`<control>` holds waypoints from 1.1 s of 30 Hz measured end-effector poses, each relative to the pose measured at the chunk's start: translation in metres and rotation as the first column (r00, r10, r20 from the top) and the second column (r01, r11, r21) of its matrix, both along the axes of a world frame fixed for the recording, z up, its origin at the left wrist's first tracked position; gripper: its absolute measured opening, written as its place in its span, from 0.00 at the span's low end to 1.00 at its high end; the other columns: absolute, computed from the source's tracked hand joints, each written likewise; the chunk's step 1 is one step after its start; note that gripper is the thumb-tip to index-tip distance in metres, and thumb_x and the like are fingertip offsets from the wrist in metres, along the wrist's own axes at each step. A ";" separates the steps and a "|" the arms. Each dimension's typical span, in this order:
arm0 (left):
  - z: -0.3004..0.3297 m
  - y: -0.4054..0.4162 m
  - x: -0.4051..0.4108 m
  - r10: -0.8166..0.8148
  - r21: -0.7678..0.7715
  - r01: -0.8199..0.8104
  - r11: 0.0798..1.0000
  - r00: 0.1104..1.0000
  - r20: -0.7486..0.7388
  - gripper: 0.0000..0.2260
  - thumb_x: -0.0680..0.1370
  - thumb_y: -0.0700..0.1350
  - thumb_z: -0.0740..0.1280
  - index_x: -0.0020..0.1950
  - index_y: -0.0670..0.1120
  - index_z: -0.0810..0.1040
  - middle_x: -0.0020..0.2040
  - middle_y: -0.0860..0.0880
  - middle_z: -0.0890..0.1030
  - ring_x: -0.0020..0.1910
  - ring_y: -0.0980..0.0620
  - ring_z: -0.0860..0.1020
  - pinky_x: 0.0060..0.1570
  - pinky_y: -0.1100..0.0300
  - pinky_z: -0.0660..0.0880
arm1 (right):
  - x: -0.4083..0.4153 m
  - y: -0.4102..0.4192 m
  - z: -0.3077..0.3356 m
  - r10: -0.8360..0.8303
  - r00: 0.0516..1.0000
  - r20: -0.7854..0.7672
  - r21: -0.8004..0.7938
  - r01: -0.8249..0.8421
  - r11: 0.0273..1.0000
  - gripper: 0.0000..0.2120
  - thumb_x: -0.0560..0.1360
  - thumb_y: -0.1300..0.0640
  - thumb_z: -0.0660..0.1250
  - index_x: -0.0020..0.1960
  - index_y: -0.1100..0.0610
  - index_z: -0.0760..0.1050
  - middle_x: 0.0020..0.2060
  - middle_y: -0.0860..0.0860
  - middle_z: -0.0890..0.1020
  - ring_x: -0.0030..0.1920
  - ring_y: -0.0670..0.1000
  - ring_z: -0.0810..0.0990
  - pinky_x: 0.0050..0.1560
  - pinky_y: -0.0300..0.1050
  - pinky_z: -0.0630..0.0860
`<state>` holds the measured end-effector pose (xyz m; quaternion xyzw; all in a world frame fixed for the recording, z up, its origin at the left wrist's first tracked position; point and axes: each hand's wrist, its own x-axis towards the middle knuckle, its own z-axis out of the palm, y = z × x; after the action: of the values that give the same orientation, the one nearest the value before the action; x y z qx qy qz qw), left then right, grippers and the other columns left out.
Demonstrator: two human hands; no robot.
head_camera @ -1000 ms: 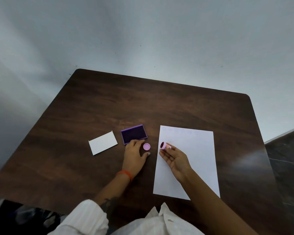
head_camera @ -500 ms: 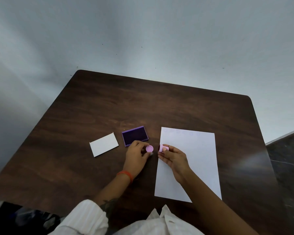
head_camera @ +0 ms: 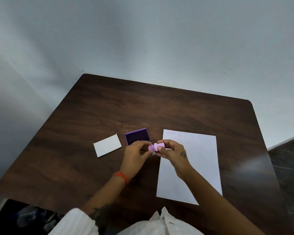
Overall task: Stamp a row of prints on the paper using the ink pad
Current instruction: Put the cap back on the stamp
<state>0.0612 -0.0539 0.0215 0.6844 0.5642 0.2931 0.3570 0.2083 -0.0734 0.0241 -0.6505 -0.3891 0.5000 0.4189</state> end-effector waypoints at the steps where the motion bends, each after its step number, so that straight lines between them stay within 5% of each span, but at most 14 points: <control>1: 0.001 0.000 0.000 -0.006 0.003 0.006 1.000 1.000 0.008 0.12 0.71 0.43 0.71 0.55 0.45 0.79 0.52 0.45 0.83 0.48 0.57 0.77 0.49 0.74 0.68 | 0.000 0.000 0.001 0.010 1.000 0.019 0.012 -0.011 1.000 0.10 0.70 0.54 0.72 0.50 0.56 0.79 0.47 0.54 0.83 0.49 0.53 0.82 0.52 0.46 0.81; 5: 0.006 -0.001 -0.001 -0.015 0.005 0.015 1.000 0.999 0.037 0.13 0.70 0.43 0.72 0.54 0.46 0.79 0.52 0.46 0.83 0.48 0.57 0.77 0.48 0.76 0.68 | 0.000 -0.001 0.001 0.053 0.996 0.075 0.057 -0.057 0.997 0.12 0.71 0.56 0.71 0.53 0.58 0.79 0.48 0.54 0.83 0.48 0.50 0.81 0.42 0.31 0.79; 11: 0.009 -0.002 -0.004 -0.028 -0.047 0.034 0.998 0.992 0.119 0.14 0.69 0.42 0.73 0.53 0.47 0.78 0.49 0.47 0.83 0.46 0.56 0.80 0.49 0.70 0.75 | 0.001 -0.001 -0.001 0.096 0.989 0.111 0.077 -0.105 0.992 0.13 0.71 0.56 0.71 0.55 0.57 0.79 0.52 0.55 0.83 0.53 0.53 0.80 0.55 0.47 0.80; 16: 0.010 -0.002 -0.004 -0.013 -0.052 0.020 0.998 0.992 0.127 0.12 0.69 0.43 0.74 0.50 0.46 0.79 0.48 0.47 0.84 0.46 0.53 0.81 0.52 0.63 0.78 | 0.002 -0.001 0.001 0.134 0.988 0.071 0.072 -0.139 0.988 0.13 0.71 0.57 0.71 0.55 0.57 0.79 0.51 0.55 0.83 0.52 0.53 0.80 0.53 0.45 0.79; 21: 0.014 -0.002 -0.004 -0.015 -0.050 0.021 0.999 0.993 0.114 0.11 0.69 0.43 0.74 0.49 0.45 0.80 0.46 0.47 0.84 0.45 0.54 0.81 0.49 0.66 0.77 | 0.004 0.000 0.002 0.153 0.988 0.000 0.023 -0.153 0.988 0.09 0.72 0.56 0.70 0.51 0.55 0.79 0.47 0.55 0.83 0.49 0.56 0.83 0.53 0.47 0.80; 26: 0.017 -0.001 -0.005 -0.018 -0.053 0.025 0.998 0.991 0.131 0.09 0.69 0.44 0.73 0.48 0.46 0.80 0.45 0.47 0.84 0.44 0.56 0.81 0.48 0.66 0.78 | 0.002 0.001 0.008 0.149 0.986 -0.076 -0.021 -0.151 0.988 0.06 0.72 0.53 0.69 0.47 0.55 0.79 0.42 0.53 0.83 0.42 0.50 0.84 0.41 0.34 0.81; 33: 0.014 -0.001 -0.006 -0.001 -0.068 0.009 0.998 0.992 0.123 0.11 0.68 0.45 0.74 0.49 0.46 0.80 0.46 0.48 0.84 0.45 0.56 0.81 0.50 0.62 0.79 | 0.003 -0.001 0.004 0.128 0.990 -0.062 0.053 -0.124 0.991 0.11 0.72 0.56 0.69 0.54 0.56 0.78 0.47 0.52 0.83 0.48 0.50 0.82 0.47 0.34 0.79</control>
<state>0.0551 -0.0549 0.0352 0.6537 0.5493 0.3141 0.4151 0.2115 -0.0749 0.0283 -0.5976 -0.4277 0.5366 0.4146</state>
